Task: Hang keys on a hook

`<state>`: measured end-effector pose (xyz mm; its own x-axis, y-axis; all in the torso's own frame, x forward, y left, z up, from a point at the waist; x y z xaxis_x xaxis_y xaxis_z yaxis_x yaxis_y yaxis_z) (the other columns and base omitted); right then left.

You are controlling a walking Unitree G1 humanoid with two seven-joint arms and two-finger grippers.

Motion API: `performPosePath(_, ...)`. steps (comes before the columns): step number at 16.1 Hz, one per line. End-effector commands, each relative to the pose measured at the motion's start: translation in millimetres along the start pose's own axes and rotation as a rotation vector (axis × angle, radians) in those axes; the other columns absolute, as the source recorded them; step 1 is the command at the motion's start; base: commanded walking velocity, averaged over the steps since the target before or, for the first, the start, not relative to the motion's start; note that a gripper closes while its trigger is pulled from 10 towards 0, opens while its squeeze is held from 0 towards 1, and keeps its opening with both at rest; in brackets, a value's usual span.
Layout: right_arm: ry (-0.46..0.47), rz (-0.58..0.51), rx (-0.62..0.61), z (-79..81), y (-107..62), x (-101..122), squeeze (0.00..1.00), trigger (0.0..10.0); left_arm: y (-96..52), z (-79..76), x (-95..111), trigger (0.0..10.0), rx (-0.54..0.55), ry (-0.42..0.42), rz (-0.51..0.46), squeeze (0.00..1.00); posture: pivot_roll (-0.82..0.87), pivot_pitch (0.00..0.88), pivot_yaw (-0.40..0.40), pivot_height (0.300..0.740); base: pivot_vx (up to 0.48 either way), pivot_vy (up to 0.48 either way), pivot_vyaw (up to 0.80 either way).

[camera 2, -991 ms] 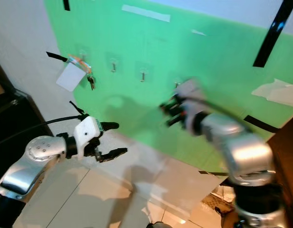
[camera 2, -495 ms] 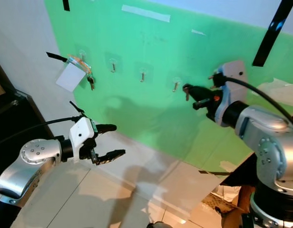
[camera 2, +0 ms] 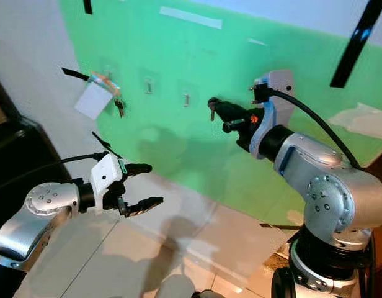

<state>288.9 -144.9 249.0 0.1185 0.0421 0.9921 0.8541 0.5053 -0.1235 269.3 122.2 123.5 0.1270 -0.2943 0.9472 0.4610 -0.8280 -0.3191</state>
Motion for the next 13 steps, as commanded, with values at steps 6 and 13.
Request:
performPosePath(6, -0.125, 0.124, -0.142, -16.2, -1.5, -24.5, 0.00, 10.0, -1.5, 0.7, 2.5, 10.0, 0.005, 0.014, 0.005, 0.00, -0.02, 0.000, -0.051, 0.740, 0.000, 0.000, 0.00)
performPosePath(13, -0.198, 0.186, -0.120, -19.8, -12.7, -37.4, 0.00, 10.0, -2.6, 0.8, 1.0, 10.0, 0.003, 0.028, 0.013, 0.00, -0.02, 0.000, -0.051, 0.740, 0.000, 0.000, 0.00)
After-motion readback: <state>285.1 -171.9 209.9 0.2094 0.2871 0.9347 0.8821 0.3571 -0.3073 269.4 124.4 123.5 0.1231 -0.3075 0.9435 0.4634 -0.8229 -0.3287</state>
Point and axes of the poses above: a point about 5 cm out from each wrist's last joint towards the gripper, its own y axis pointing out of the wrist towards the gripper, its own x axis along the axis of the wrist's last joint, z = x × y, the point moved 2 cm from there along y, pointing out of the wrist towards the gripper, and after that the axes turned 8 degrees about -y, right-handed, at the moved point
